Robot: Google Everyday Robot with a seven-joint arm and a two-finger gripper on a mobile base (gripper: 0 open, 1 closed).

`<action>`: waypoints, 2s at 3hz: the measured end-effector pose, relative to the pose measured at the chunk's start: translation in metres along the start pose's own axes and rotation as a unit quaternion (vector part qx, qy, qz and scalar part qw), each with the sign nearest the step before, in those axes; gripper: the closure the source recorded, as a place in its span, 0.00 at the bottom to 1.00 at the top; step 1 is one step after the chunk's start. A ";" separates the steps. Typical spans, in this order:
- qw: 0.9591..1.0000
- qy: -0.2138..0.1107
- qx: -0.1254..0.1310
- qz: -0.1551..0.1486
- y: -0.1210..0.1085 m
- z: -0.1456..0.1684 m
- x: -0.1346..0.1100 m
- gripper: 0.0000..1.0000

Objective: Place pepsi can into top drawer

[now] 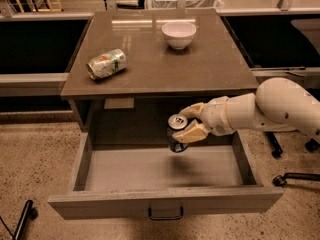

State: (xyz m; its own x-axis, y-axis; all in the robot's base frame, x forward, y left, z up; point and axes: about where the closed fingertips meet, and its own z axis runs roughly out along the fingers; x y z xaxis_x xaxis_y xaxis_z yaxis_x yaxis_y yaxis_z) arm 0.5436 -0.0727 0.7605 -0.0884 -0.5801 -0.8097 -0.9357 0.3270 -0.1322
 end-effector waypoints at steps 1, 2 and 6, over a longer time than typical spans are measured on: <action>1.000 -0.019 -0.011 0.009 0.002 0.002 0.017 1.00; 1.000 -0.019 -0.011 0.008 0.002 0.002 0.017 1.00; 0.999 -0.033 0.019 0.003 0.012 0.037 0.061 0.59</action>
Offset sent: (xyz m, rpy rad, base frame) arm -0.0031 -0.0156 -0.0215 0.0726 0.0420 -0.0078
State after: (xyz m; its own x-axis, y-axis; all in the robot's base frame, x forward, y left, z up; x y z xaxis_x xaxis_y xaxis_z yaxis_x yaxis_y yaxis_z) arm 0.5395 -0.0772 0.6883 -0.0701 -0.5287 -0.8459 -0.9219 0.3583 -0.1475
